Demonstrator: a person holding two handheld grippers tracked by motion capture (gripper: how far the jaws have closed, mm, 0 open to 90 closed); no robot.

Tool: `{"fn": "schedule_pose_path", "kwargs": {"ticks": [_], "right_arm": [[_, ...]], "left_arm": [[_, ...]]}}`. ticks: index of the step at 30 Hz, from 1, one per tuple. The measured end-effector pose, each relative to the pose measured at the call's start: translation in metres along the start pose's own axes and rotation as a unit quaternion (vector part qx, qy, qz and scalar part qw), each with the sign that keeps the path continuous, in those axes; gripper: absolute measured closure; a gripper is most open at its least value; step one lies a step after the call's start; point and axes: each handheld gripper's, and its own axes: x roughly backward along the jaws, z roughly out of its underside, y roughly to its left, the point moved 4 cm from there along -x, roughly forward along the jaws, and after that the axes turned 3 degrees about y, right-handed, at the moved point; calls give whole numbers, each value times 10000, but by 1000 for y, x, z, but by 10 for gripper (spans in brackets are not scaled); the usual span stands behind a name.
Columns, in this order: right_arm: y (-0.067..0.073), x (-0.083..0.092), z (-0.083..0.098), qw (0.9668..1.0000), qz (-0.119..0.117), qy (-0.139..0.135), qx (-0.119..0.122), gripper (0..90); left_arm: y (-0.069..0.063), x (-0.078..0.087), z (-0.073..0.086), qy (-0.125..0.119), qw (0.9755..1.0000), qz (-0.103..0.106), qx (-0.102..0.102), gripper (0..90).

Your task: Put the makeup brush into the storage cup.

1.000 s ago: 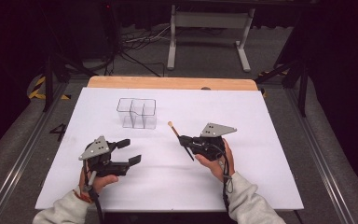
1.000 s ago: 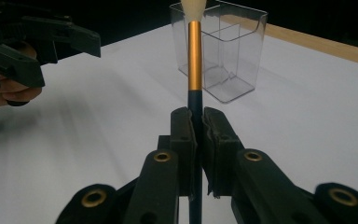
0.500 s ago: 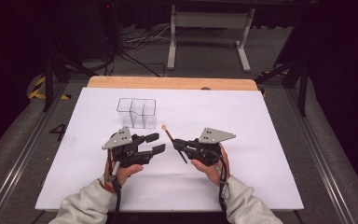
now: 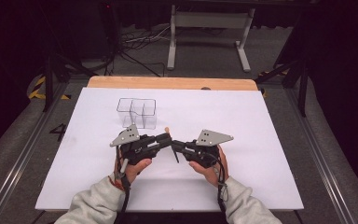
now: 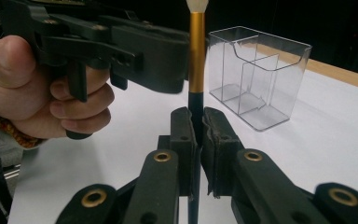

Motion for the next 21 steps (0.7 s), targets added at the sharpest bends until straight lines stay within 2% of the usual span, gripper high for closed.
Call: {"fn": "schedule_pose_path", "kwargs": {"ticks": [2, 5, 11, 14, 21], "right_arm": [[1, 0, 0, 10000, -2, 0, 12, 839], [2, -1, 0, 10000, 16, 17, 48, 839], [2, -2, 1, 10000, 35, -27, 32, 838], [2, -2, 1, 10000, 51, -47, 33, 837], [4, -2, 3, 9996, 174, 76, 192, 792]], "left_arm": [[0, -2, 0, -3, 10000, -3, 0, 749], [-1, -2, -1, -49, 10000, -31, -55, 827], [-1, -2, -1, -12, 9998, -122, -130, 834], [0, -2, -2, -19, 9999, -95, -114, 835], [2, 5, -6, -71, 9994, -210, -259, 835]]}}
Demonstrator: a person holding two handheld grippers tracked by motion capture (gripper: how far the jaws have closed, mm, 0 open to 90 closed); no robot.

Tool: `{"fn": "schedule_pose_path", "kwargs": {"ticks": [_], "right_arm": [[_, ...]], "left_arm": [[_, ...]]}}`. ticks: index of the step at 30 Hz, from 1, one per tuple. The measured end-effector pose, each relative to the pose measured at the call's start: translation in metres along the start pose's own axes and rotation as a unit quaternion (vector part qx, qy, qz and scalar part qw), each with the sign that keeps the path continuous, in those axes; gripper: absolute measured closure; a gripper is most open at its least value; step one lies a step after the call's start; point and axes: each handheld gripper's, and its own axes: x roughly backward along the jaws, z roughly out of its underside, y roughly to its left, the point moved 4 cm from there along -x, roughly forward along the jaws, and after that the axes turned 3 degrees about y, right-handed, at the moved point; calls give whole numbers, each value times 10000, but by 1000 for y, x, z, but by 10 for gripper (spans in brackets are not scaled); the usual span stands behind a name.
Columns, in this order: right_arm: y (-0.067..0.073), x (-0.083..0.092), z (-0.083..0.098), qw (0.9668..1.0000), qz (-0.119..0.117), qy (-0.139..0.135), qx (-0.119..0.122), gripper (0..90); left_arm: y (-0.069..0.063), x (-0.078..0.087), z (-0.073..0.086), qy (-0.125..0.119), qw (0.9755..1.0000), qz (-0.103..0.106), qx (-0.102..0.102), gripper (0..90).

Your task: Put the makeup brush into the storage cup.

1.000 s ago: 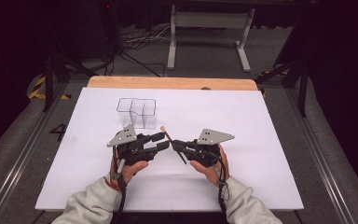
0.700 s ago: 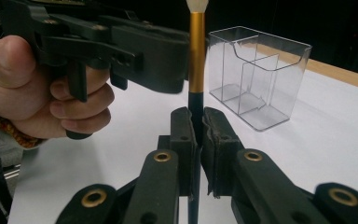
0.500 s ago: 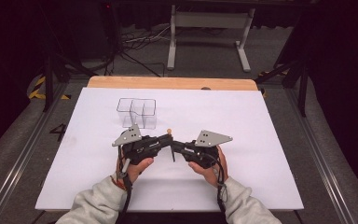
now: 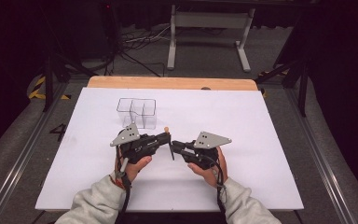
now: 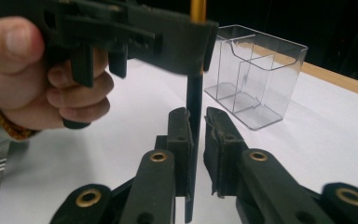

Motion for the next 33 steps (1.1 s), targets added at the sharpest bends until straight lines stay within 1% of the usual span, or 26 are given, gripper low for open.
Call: {"fn": "schedule_pose_path", "kwargs": {"ticks": [3, 5, 6, 8, 9, 10, 12, 14, 16, 18, 20, 22, 25, 27, 28, 30, 31, 33], "right_arm": [[1, 1, 0, 9999, 91, 16, 80, 745], [1, 3, 0, 9998, 144, -21, 119, 711], [0, 4, 0, 9998, 172, -19, 133, 675], [-1, 7, -1, 9994, 291, -51, 194, 638], [-1, 8, -1, 9992, 324, -78, 200, 613], [-1, 8, -1, 9992, 324, -78, 200, 613], [-3, 12, -1, 9989, 401, -95, 223, 571], [-4, 15, -1, 9982, 523, -81, 292, 522], [-6, 18, 0, 9980, 556, -101, 297, 503], [-7, 22, 1, 9973, 664, -97, 304, 453], [-8, 25, 2, 9969, 699, -91, 356, 442], [-9, 29, 3, 9957, 812, -71, 437, 405], [-11, 34, 4, 9945, 933, -88, 477, 332], [-13, 38, 6, 9941, 967, -118, 468, 291], [-14, 39, 6, 9935, 1017, -124, 487, 272], [-16, 44, 7, 9914, 1168, -149, 579, 229], [-16, 44, 7, 9914, 1168, -149, 579, 229], [-18, 49, 9, 9892, 1316, -147, 629, 193]], "left_arm": [[2, 3, -1, -25, 10000, -46, -34, 835], [3, 6, -2, -19, 9999, -111, -110, 835], [4, 7, -2, -21, 9999, -116, -103, 836], [6, 9, -3, -2, 9996, -180, -202, 836], [6, 9, -3, -8, 9997, -182, -182, 836], [6, 9, -3, -8, 9997, -182, -182, 835], [7, 12, -4, -10, 9993, -255, -268, 836], [8, 14, -4, -2, 9993, -254, -279, 836], [9, 15, -4, 11, 9991, -304, -307, 836], [10, 15, -4, 21, 9989, -325, -325, 836], [10, 16, -4, 55, 9988, -339, -362, 835], [10, 16, -4, 51, 9987, -355, -374, 835], [9, 17, -4, 71, 9985, -362, -412, 835], [10, 18, -5, 89, 9981, -384, -465, 835], [10, 20, -5, 91, 9980, -406, -472, 835], [11, 20, -5, 69, 9979, -421, -480, 835], [11, 21, -5, 84, 9978, -430, -501, 835], [12, 23, -6, 62, 9975, -470, -526, 835]]}}
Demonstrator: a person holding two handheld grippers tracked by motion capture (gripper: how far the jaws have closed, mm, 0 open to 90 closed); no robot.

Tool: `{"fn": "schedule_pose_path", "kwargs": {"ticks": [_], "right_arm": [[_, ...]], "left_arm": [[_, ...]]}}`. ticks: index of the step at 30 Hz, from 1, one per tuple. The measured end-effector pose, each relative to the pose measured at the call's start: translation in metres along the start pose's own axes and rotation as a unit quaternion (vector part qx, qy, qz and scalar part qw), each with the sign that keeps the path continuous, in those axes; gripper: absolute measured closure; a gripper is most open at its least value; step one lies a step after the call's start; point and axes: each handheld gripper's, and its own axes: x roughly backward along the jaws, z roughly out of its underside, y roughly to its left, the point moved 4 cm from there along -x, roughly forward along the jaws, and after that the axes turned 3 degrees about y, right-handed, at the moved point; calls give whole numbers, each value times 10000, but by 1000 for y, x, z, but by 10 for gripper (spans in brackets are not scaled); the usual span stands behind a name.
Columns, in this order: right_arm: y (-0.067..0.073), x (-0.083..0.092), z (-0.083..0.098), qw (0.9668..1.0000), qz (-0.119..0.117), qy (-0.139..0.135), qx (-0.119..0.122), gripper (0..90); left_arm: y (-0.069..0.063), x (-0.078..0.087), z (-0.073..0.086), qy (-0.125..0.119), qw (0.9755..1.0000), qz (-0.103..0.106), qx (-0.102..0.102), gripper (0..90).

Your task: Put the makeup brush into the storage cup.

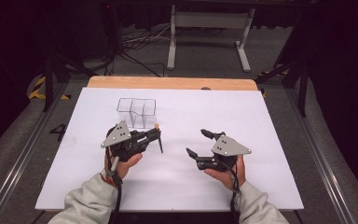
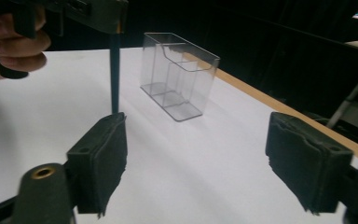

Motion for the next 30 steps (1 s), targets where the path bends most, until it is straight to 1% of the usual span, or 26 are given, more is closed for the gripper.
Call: {"fn": "schedule_pose_path", "kwargs": {"ticks": [3, 5, 9, 12, 14, 16, 18, 19, 22, 23, 28, 29, 30], "right_arm": [[-5, 6, 4, 9997, 218, 46, 35, 154], [-8, 9, 6, 9994, 329, 12, 62, 136], [-13, 17, 9, 9989, 462, 54, 50, 122], [-17, 24, 13, 9982, 581, 82, 107, 122], [-19, 27, 15, 9981, 601, 107, 102, 113], [-21, 30, 18, 9974, 691, 147, 106, 99], [-23, 34, 21, 9966, 784, 185, 145, 99], [-24, 36, 23, 9960, 856, 196, 155, 99], [-26, 42, 28, 9952, 940, 208, 183, 105], [-28, 45, 30, 9946, 1001, 220, 185, 105], [-33, 54, 37, 9935, 1101, 252, 129, 105], [-36, 58, 40, 9931, 1146, 246, 73, 96], [-36, 58, 40, 9931, 1146, 246, 73, 96]], "left_arm": [[2, 3, -1, 8, 10000, -40, -28, 835], [3, 4, -1, -9, 10000, -66, -39, 835], [5, 7, -1, 15, 9999, -113, -64, 835], [6, 9, -2, 5, 9998, -165, -84, 835], [7, 10, -2, 4, 9998, -184, -105, 835], [7, 11, -3, 4, 9997, -207, -95, 835], [9, 12, -4, 10, 9996, -260, -139, 835], [9, 13, -4, 66, 9994, -292, -163, 835], [9, 14, -5, 32, 9994, -300, -167, 835], [9, 14, -5, 21, 9993, -317, -178, 835], [12, 17, -8, 55, 9990, -389, -234, 835], [13, 17, -9, 25, 9987, -439, -269, 835], [13, 17, -9, 25, 9987, -439, -269, 835]]}}
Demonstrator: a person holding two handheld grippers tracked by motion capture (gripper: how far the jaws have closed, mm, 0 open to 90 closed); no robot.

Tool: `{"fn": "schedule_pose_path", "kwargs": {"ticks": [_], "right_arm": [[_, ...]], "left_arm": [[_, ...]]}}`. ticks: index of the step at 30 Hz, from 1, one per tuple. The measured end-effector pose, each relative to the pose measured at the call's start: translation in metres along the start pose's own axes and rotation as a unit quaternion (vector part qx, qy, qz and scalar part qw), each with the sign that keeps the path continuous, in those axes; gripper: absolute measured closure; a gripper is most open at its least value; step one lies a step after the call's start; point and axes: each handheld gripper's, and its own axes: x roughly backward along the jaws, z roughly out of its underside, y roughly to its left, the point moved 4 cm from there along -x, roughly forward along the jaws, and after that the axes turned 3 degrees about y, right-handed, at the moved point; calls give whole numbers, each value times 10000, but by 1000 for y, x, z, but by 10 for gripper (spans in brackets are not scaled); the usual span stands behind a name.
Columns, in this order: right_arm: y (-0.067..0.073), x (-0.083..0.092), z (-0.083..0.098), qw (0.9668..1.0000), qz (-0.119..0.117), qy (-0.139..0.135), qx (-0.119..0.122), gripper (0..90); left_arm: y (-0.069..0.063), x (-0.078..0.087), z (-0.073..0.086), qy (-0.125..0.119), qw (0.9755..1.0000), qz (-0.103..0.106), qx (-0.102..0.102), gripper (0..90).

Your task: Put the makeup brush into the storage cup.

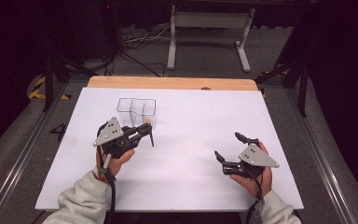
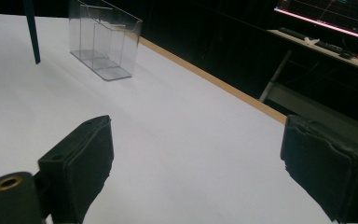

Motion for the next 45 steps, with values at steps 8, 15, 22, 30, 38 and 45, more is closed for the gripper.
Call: {"fn": "schedule_pose_path", "kwargs": {"ticks": [8, 15, 22, 30, 38, 45], "right_arm": [[-10, 14, 16, 9997, 227, 52, -96, 94], [-17, 21, 24, 9993, 286, 115, -219, 93], [-20, 25, 29, 9989, 301, 167, -304, 84], [-22, 27, 32, 9987, 316, 198, -335, 82], [-21, 27, 33, 9987, 283, 214, -352, 80], [-19, 25, 33, 9990, 254, 225, -301, 80]], "left_arm": [[11, 9, -10, -50, 9994, -281, -196, 835], [24, 18, -18, -104, 9981, -529, -309, 835], [35, 24, -31, -140, 9965, -718, -414, 836], [46, 21, -40, -140, 9959, -810, -385, 835], [61, 9, -51, -101, 9945, -972, -372, 835], [73, 3, -55, -165, 9948, -972, -241, 835]]}}
